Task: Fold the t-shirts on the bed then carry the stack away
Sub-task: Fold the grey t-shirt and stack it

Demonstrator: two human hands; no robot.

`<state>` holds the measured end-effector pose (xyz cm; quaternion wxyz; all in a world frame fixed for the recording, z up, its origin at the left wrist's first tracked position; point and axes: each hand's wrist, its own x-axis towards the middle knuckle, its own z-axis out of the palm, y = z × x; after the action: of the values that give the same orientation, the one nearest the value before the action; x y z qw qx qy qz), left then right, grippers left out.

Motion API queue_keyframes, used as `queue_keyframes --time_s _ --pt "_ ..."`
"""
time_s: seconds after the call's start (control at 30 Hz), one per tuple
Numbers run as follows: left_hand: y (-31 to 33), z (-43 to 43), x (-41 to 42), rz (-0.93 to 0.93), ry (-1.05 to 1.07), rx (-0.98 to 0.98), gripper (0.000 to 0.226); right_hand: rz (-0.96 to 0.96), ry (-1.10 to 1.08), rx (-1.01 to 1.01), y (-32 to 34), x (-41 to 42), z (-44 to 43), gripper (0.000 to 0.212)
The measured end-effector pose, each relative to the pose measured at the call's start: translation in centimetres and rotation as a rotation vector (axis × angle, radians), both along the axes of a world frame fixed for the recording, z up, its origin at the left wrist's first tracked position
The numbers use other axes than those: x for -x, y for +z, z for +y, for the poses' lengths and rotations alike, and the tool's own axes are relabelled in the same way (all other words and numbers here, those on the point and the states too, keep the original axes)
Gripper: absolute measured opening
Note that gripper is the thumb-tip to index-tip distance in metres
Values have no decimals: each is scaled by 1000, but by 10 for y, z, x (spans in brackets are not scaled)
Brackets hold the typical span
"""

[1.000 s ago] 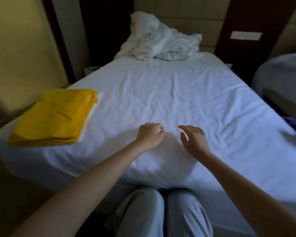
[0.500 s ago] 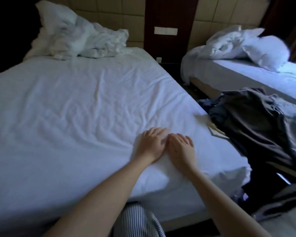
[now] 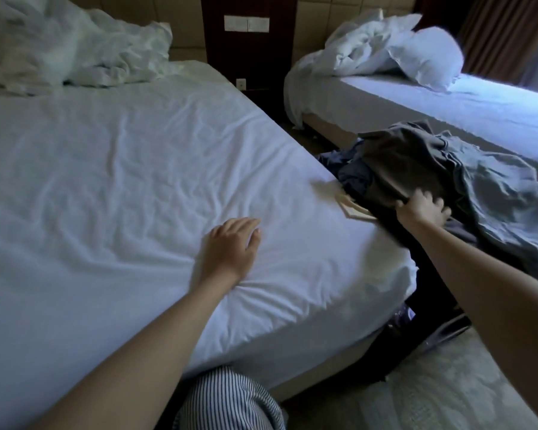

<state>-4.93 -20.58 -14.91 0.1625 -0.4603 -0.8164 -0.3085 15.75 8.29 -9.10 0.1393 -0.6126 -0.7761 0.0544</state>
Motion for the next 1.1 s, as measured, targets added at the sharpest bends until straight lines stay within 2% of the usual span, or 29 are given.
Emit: queue_keyframes --time_s 0.1,0.23,0.37,0.5,0.67,0.77,0.9,1.03,1.1 --pt "-3 0 1 -1 19 -5 43 123 -51 97 -12 -5 10 29" --pt "-3 1 0 -9 18 -15 44 335 -117 105 -5 -8 3 21" --pt "-3 0 0 -10 10 -1 47 295 -38 67 3 -5 -5 23" --pt "-6 1 2 0 16 -24 48 162 -14 109 1 -10 7 50" --pt "-11 4 3 5 16 -59 46 268 -135 111 -18 0 8 27" --pt "-10 3 -1 -7 16 -69 47 460 -238 136 -8 5 0 25" --pt "-10 4 -3 -37 10 -57 47 983 -401 279 11 13 -6 38" --pt "-6 3 -5 -35 22 -20 48 1323 -126 375 64 42 -53 27" --pt "-1 0 -7 -47 -2 -6 43 1349 33 449 85 63 -91 22"
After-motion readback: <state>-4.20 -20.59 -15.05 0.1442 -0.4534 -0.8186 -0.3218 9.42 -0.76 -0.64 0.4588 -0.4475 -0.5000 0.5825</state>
